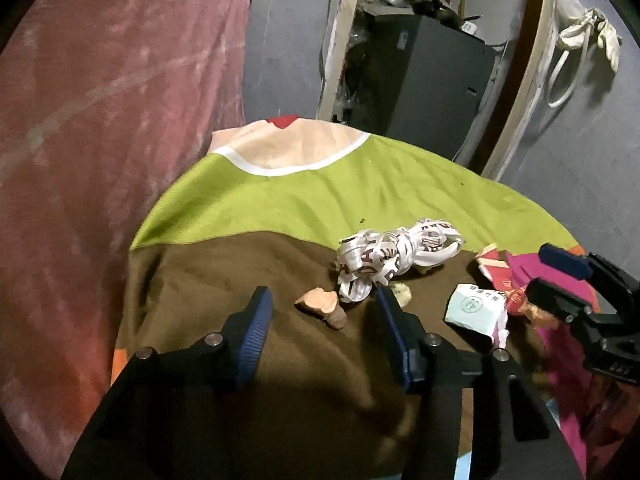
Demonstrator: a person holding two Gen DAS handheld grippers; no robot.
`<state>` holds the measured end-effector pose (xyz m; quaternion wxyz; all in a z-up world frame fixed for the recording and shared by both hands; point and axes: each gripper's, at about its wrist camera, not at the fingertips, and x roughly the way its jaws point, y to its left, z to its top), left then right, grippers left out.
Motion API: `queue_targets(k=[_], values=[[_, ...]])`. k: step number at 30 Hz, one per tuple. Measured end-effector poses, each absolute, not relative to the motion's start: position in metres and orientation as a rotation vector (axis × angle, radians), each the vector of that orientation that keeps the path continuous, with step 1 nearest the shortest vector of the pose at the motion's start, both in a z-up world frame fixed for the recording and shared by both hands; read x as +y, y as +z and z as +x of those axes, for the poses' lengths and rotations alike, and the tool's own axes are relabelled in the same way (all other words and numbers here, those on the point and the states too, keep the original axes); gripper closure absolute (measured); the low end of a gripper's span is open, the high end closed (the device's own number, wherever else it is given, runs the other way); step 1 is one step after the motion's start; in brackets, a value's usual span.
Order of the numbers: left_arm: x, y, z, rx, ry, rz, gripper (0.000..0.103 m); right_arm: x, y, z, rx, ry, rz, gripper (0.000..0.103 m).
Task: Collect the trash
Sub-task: 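Grasp the red wrapper with the right gripper while the left gripper grasps the brown crumb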
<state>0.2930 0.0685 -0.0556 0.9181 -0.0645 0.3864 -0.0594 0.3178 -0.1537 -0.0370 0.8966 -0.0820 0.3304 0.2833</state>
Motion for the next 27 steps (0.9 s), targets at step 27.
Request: queue_targets(k=[27], values=[[0.064,-0.061,0.287,0.849,-0.15,-0.187,0.08,-0.149,-0.063,0.328,0.872,0.642,-0.147,0.067]])
